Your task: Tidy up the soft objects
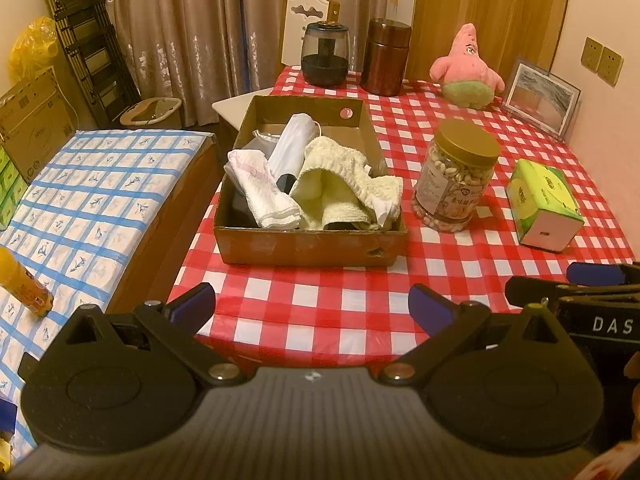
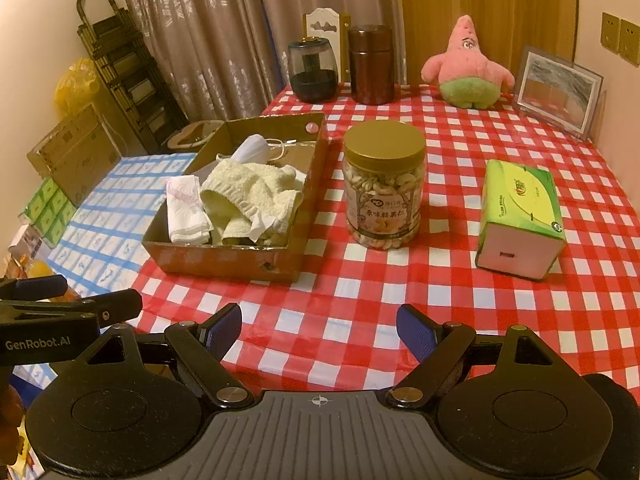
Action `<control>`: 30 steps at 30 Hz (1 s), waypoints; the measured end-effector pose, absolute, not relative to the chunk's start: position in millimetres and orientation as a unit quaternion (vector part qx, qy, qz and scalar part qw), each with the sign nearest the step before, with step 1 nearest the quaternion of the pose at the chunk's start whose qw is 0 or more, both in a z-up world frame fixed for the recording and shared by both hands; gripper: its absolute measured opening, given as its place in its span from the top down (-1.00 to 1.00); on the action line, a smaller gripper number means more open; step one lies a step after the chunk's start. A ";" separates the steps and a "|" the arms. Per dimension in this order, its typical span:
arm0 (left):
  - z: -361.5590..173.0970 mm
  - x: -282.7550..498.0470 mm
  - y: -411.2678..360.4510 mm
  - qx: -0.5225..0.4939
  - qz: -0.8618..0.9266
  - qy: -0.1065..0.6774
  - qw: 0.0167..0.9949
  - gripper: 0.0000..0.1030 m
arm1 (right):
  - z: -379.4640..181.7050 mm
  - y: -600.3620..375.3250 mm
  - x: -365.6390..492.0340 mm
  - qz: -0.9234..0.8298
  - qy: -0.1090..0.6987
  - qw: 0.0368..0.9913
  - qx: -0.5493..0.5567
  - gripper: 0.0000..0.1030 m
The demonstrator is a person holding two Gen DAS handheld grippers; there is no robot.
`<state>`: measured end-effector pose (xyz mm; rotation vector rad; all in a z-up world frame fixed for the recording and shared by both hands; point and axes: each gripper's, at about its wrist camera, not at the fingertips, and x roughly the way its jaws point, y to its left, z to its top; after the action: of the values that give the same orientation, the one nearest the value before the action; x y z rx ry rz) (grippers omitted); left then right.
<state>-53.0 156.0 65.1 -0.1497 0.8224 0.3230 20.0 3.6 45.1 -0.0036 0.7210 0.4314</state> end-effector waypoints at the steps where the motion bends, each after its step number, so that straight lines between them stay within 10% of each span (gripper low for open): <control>1: 65.3 -52.5 156.1 -0.072 0.156 0.398 0.901 -0.98 | 45.6 3.7 19.9 0.209 0.349 0.913 -0.001 -0.63; 30: 66.2 -53.2 154.1 -0.074 0.154 0.395 0.903 -0.98 | 46.6 4.5 19.2 0.208 0.347 0.915 -0.002 -0.63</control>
<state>-53.2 154.1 66.2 -0.1539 0.8168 0.3181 19.2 4.5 46.6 -0.0031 0.7140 0.4290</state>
